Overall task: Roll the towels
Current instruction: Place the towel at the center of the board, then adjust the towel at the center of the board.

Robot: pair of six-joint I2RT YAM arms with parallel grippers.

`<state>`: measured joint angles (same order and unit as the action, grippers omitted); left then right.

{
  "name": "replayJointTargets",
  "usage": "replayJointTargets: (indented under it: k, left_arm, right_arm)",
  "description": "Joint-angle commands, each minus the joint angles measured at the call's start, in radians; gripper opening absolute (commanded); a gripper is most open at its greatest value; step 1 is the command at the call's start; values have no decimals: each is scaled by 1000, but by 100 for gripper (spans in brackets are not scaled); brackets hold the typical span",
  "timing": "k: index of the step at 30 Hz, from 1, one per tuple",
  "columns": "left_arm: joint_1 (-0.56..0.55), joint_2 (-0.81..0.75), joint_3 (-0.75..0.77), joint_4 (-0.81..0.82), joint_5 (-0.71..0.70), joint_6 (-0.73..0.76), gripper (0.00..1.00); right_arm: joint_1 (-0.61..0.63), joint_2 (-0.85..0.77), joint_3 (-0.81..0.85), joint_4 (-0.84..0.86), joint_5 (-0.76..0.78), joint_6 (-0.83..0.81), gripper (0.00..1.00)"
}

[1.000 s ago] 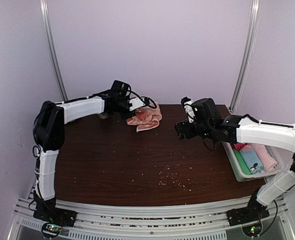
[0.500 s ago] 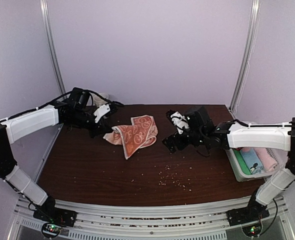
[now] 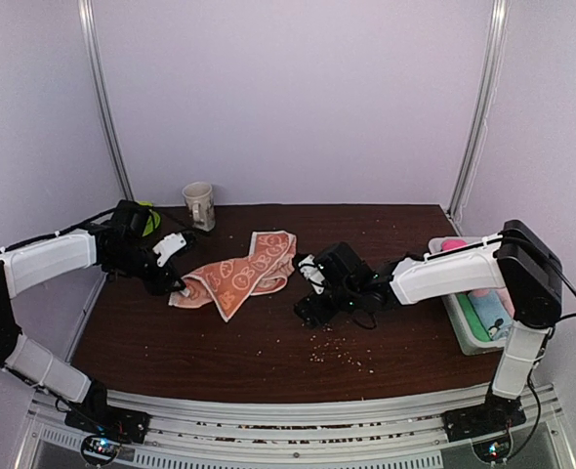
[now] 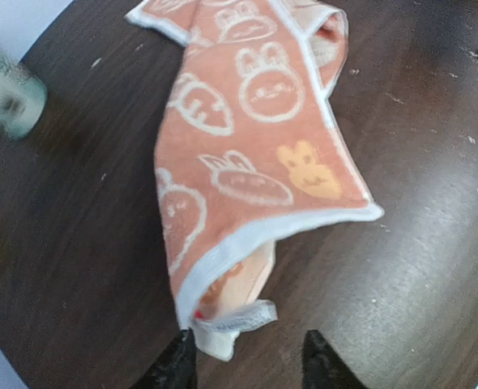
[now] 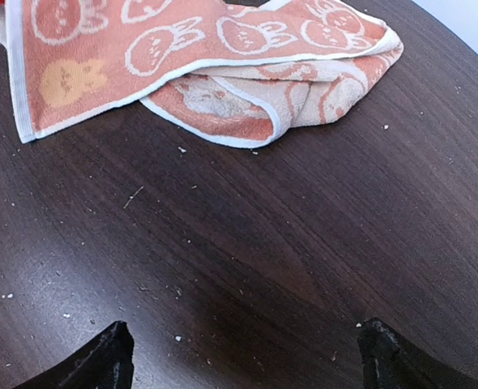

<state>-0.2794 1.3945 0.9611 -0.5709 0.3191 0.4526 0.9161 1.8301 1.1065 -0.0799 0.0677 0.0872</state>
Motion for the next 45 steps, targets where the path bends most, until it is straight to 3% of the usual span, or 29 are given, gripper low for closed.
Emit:
replayJointTargets:
  k: [1,5,8,9,12,20,29,45]
  left_arm:
    - [9,-73,-39,111,-245,-8,54]
    - [10,-90,-64,160,-287,36,76]
    - [7,-124,-96,165,-169,123,96]
    - [0,-140,-108,168,-114,158,98]
    - [-65,-186,-149,180,-67,254,98]
    - [-296,-213,-268,235,-188,464,98]
    - [-346,-108,-303,323,-332,633,89]
    - [-396,93,-441,772,-542,766,67]
  right_arm:
    - [4,-69,-4,34,57,36,97]
    - [3,-141,-60,48,72,43,98]
    - [3,-198,-103,49,83,49,98]
    - [4,-218,-117,49,86,50,98]
    - [4,-278,-158,57,98,57,99]
    - [4,-405,-225,75,90,89,99]
    - [3,-464,-261,100,63,124,99]
    - [11,-493,-290,132,38,138,100]
